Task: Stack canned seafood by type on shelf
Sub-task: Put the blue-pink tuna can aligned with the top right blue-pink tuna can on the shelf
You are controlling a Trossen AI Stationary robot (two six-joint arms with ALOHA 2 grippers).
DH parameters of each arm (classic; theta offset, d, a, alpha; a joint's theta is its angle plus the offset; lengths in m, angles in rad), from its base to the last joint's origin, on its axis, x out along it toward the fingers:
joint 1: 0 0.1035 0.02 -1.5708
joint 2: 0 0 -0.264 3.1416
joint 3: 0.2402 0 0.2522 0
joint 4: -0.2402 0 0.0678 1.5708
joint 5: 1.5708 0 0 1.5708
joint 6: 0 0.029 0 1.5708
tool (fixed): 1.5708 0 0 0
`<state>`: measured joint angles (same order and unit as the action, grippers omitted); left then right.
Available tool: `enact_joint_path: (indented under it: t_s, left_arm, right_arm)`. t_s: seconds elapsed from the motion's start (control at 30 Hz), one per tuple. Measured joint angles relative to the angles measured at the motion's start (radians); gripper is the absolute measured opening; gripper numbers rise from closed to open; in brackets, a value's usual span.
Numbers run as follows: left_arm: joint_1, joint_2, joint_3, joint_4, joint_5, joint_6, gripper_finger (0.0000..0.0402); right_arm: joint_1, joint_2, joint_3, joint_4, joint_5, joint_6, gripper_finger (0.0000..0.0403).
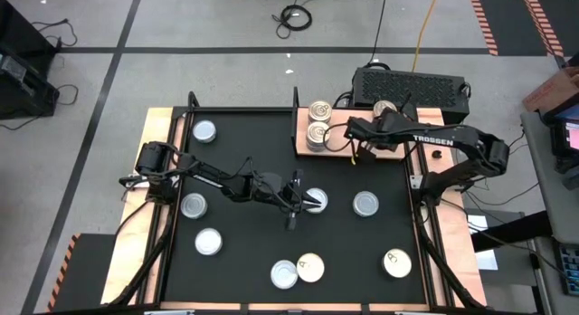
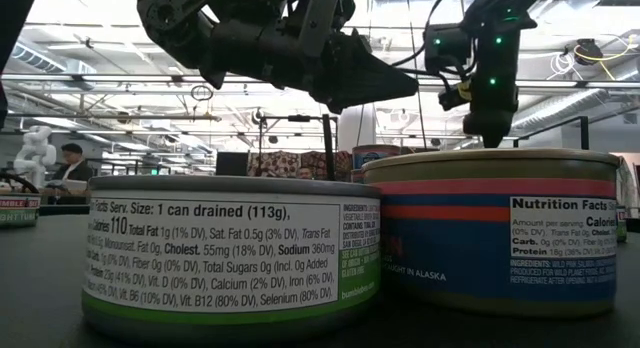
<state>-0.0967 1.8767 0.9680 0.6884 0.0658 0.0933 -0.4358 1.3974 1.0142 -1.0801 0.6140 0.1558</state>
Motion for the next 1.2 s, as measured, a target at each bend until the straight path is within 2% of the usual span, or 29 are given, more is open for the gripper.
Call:
enact_joint_path:
  t_s: [0.23,0.4,0.7,1.07,1.2]
  left_arm:
    - [-0.001,0.000,0.000,-0.002,0.000,0.000,0.0042]
    - [-0.001,0.000,0.000,-0.002,0.000,-0.001,0.0042]
    - [-0.002,0.000,0.000,-0.002,0.000,-0.003,0.0042]
    - [-0.002,0.000,0.000,-0.001,0.000,-0.004,0.0042]
    - [-0.002,0.000,0.000,-0.001,0.000,-0.004,0.0042]
  right_arm:
    - [0.029,-0.012,0.000,-0.024,-0.091,0.074,0.0000]
    - [0.070,-0.012,-0.011,-0.038,-0.078,0.128,0.0000]
    - [0.077,-0.012,-0.143,0.008,-0.063,0.166,0.0000]
    - [0.078,-0.012,-0.145,0.025,-0.066,0.151,0.0000]
    - [0.078,-0.012,-0.145,0.024,-0.066,0.147,0.0013]
